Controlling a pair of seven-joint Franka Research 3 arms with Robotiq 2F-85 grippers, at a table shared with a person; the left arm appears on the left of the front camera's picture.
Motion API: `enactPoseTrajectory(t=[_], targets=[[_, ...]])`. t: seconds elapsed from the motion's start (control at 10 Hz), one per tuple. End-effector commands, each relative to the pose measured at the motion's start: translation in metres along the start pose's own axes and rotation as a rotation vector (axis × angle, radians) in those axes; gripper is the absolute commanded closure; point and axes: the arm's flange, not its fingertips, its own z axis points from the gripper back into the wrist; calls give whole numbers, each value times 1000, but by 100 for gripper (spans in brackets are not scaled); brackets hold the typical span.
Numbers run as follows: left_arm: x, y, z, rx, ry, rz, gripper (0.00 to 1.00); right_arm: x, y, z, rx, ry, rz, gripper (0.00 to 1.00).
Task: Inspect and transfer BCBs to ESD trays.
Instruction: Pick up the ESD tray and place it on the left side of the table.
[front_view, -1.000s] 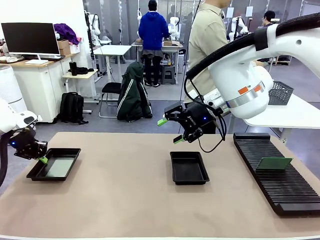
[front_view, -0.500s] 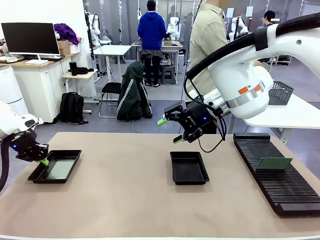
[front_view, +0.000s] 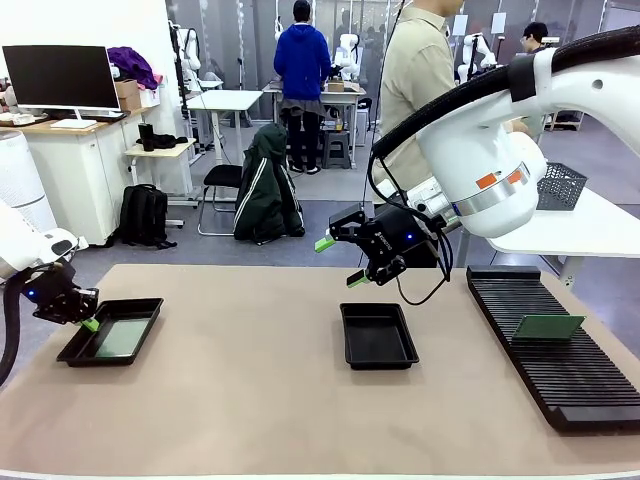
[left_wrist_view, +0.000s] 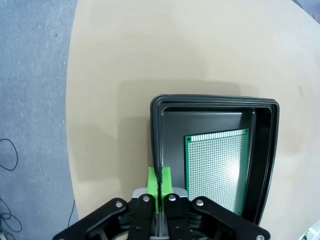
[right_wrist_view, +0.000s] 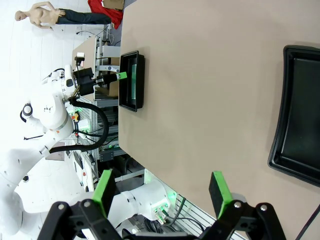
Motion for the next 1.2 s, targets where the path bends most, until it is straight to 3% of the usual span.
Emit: enactPoseTrajectory(t=[0.0, 0.1, 0.2, 0.3, 0.4, 0.5, 1.1], targets=[[0, 0, 0, 0, 0, 0, 97, 0, 0, 0, -1, -3, -3, 0], [0, -2, 2, 2, 2, 0, 41, 0, 0, 0, -1, -3, -3, 0], [0, -2, 4, 1, 2, 0, 41, 0, 0, 0, -1, -3, -3, 0], [0, -4, 6, 4, 2, -8, 0, 0, 0, 0, -1, -3, -3, 0], [1, -5, 9, 0, 4, -13, 36, 0, 0, 0, -1, -3, -3, 0], [1, -6, 11, 0, 3, -17, 0, 0, 0, 0, -1, -3, -3, 0], [2, -24, 51, 15, 32, -35, 0, 0, 0, 0, -1, -3, -3, 0]])
